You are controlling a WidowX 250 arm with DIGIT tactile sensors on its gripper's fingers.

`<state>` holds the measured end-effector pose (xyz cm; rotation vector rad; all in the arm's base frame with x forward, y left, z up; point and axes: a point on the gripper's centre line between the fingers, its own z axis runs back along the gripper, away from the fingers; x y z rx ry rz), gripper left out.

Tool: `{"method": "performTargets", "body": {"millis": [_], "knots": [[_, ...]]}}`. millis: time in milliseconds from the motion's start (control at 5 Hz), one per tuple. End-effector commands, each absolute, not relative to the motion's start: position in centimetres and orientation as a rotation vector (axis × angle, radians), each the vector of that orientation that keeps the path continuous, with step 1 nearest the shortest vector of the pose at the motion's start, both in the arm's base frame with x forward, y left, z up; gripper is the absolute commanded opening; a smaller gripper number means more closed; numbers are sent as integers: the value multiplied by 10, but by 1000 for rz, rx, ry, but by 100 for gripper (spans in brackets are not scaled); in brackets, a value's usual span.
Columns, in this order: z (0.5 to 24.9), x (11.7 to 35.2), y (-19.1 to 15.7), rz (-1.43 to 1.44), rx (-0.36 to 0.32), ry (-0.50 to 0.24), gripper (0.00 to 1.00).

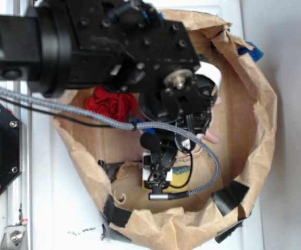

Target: Grab the green sponge.

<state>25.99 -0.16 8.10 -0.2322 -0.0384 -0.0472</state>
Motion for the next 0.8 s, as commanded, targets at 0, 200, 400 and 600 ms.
{"method": "performTargets", "body": {"millis": [0,200,400,600], "knots": [[98,247,-23,-145,-247,-45,100],[100,245,-23,-133,-245,-33,100],[96,246,-28,-134,-231,-11,100],[89,249,-33,-163,-243,14,100]]}}
